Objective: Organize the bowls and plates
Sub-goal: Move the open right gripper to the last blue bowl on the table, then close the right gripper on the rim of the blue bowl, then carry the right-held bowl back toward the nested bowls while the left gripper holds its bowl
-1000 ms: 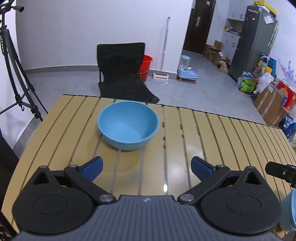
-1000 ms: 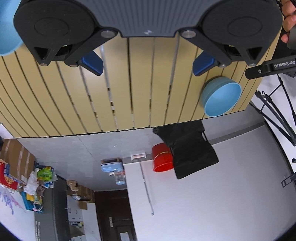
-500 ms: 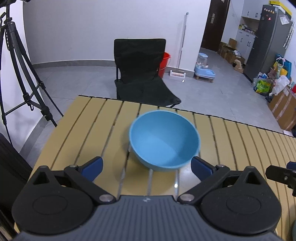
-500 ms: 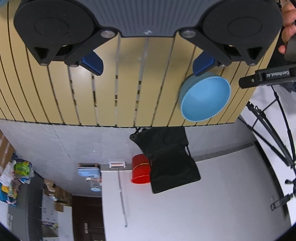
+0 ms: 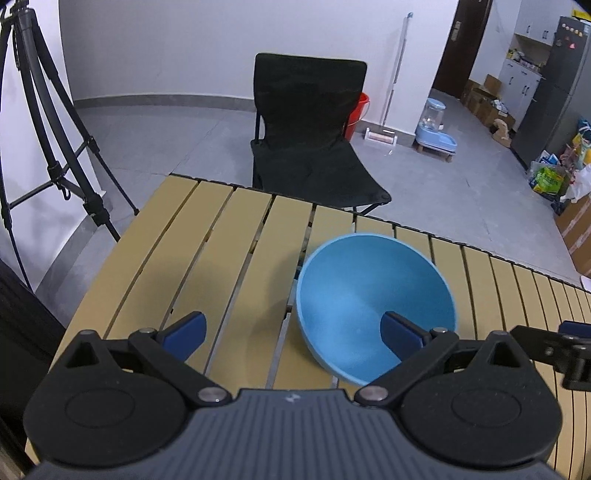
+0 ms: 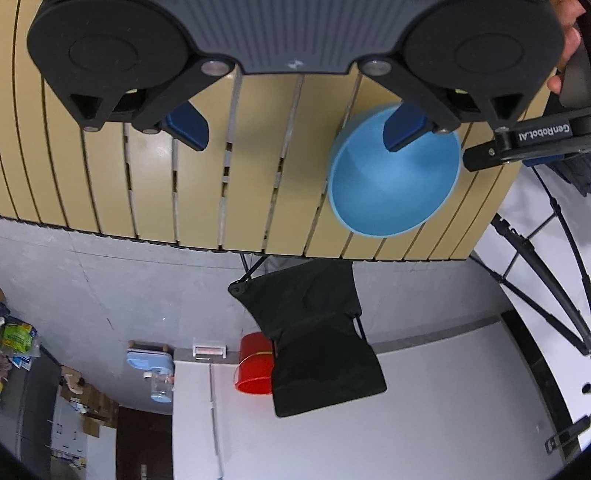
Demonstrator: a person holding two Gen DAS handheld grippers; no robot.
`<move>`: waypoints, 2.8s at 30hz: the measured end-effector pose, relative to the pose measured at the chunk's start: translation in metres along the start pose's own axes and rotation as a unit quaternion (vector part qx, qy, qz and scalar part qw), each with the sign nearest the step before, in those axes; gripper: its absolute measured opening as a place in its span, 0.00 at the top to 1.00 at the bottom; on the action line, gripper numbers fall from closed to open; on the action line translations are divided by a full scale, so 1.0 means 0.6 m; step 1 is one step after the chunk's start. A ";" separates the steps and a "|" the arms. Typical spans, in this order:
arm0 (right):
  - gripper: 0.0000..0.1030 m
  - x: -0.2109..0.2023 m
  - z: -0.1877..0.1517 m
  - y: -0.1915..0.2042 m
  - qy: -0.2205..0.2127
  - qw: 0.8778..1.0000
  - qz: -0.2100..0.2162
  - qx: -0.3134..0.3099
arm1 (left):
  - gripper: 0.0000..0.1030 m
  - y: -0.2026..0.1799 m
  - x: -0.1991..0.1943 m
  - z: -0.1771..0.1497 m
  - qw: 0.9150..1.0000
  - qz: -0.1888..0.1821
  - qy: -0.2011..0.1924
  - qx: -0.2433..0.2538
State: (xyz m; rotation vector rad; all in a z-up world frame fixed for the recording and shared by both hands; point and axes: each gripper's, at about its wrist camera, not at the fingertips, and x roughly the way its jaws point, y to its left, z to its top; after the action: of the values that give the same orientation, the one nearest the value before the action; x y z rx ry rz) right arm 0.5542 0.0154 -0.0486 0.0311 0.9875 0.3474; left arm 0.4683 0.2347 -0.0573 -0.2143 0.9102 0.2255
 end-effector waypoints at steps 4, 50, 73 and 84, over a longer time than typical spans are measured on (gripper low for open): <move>0.09 0.036 0.017 0.013 0.014 1.000 0.001 -0.004 | 0.03 0.004 0.023 0.003 1.000 0.007 0.012 -0.014; 0.94 0.116 0.026 0.031 0.056 0.998 0.026 0.011 | 0.94 -0.009 0.064 0.003 0.996 -0.007 0.054 -0.071; 0.94 -0.014 -0.025 0.010 0.028 0.999 0.021 0.024 | 0.94 -0.048 -0.045 -0.025 0.998 -0.022 0.037 -0.052; 0.94 -0.083 -0.054 -0.007 0.012 0.999 0.013 0.033 | 0.94 -0.071 -0.104 -0.045 0.998 -0.034 0.025 -0.040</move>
State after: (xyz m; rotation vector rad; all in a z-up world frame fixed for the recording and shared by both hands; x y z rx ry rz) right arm 0.5041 -0.0076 -0.0269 0.0997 1.0227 0.3407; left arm 0.4229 0.1802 -0.0200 -0.3257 0.9421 0.1936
